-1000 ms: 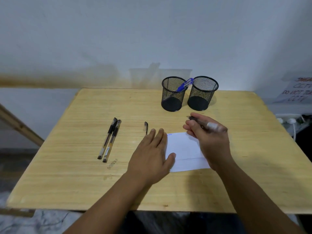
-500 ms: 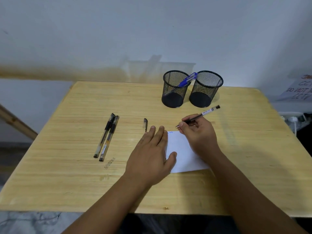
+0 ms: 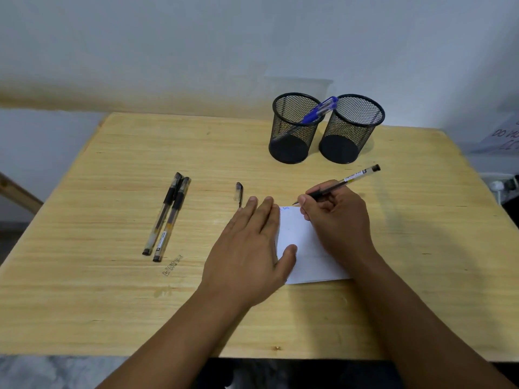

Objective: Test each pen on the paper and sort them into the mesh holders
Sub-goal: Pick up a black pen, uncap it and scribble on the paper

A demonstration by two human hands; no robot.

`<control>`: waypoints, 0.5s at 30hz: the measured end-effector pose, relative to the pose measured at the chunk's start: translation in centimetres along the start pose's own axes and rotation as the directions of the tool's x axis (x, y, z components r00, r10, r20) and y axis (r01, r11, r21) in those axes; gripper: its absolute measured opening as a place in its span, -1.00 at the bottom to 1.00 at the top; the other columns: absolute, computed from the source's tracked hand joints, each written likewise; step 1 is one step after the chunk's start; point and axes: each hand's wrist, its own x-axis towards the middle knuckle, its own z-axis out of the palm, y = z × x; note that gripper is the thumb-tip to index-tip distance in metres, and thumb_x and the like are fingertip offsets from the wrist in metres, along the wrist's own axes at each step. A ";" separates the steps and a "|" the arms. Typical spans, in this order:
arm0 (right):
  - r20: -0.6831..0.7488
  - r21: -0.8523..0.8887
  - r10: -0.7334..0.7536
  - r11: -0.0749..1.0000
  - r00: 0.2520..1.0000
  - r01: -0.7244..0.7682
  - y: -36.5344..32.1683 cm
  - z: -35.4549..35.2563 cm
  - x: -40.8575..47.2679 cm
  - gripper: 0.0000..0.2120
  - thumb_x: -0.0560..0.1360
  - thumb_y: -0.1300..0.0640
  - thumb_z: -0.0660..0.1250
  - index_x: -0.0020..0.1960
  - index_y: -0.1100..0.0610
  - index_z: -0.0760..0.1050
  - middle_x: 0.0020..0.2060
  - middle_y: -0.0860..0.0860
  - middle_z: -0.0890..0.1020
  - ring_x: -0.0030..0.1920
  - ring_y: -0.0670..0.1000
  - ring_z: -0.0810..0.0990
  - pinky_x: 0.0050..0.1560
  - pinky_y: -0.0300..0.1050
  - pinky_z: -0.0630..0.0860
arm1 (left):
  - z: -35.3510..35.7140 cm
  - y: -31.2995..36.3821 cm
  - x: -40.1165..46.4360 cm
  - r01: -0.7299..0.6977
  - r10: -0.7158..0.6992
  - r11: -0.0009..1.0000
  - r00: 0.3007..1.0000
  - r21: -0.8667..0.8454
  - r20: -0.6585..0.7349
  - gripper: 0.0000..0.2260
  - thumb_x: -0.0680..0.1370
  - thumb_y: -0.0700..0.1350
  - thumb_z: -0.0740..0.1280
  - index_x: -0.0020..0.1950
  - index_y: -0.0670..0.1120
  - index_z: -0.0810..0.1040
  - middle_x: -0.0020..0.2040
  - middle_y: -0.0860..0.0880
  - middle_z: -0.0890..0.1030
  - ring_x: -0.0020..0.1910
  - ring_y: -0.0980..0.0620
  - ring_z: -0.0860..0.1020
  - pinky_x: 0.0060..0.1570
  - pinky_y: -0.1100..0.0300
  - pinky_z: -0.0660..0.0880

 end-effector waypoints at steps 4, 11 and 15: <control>-0.035 -0.007 0.006 1.000 0.999 -0.006 0.3 0.1 -0.3 -0.94 0.49 0.10 0.42 -0.09 0.09 0.61 -0.31 -0.16 0.64 -0.21 -0.26 0.63 -0.17 -0.55 0.43 | 0.0 0.0 -0.1 -0.003 0.003 1.000 1.000 0.001 0.005 -0.33 0.58 0.26 -0.04 0.60 -0.08 -0.01 0.62 -0.03 0.02 0.59 -0.01 -0.09 0.54 0.12 -0.09; 0.002 -0.043 -0.007 0.999 1.000 0.007 0.3 0.1 -0.2 -0.92 0.50 0.11 0.42 -0.07 0.12 0.64 -0.31 -0.16 0.62 -0.24 -0.31 0.59 -0.16 -0.58 0.40 | 0.1 -0.1 -0.1 -0.018 0.018 1.000 1.000 0.017 0.018 -0.33 0.60 0.25 -0.06 0.60 -0.10 -0.02 0.62 -0.05 0.01 0.59 -0.02 -0.09 0.54 0.11 -0.11; 0.012 -0.062 -0.008 0.998 1.000 0.009 0.3 0.1 -0.3 -0.93 0.50 0.10 0.42 -0.08 0.10 0.65 -0.30 -0.16 0.62 -0.25 -0.27 0.59 -0.15 -0.59 0.40 | 0.0 -0.1 -0.1 -0.017 0.017 1.000 1.000 0.020 0.022 -0.33 0.59 0.26 -0.07 0.61 -0.09 -0.03 0.62 -0.04 -0.02 0.59 -0.01 -0.12 0.54 0.10 -0.12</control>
